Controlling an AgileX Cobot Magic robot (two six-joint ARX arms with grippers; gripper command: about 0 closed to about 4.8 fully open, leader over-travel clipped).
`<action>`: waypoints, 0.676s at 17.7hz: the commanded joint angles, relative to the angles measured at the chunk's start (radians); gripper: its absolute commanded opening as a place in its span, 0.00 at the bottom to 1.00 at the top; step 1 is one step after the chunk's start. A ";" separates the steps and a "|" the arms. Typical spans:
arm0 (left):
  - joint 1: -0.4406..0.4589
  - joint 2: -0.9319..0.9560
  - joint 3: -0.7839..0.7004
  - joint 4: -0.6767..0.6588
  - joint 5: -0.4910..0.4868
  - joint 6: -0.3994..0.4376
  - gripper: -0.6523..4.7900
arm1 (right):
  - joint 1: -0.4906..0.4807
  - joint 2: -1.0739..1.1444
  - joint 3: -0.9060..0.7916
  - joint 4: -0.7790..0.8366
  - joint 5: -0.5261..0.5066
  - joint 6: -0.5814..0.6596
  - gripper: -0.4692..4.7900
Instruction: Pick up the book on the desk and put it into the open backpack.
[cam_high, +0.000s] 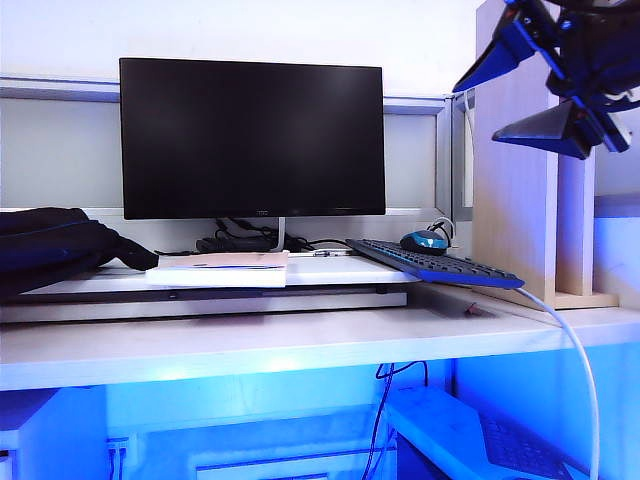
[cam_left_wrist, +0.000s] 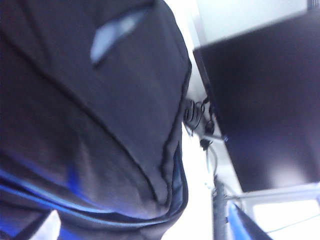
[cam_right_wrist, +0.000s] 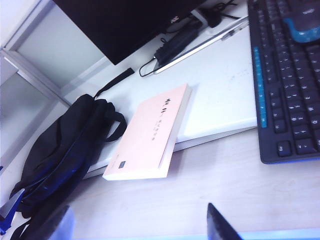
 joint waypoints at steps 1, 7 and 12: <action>-0.008 0.030 0.018 -0.007 -0.031 0.025 1.00 | 0.000 0.029 0.036 0.024 -0.002 0.004 0.73; -0.021 0.129 0.129 -0.003 -0.043 0.057 1.00 | 0.000 0.043 0.042 0.024 0.003 0.004 0.73; -0.072 0.274 0.244 -0.005 -0.031 0.057 1.00 | 0.015 0.115 0.049 0.064 -0.010 0.005 0.73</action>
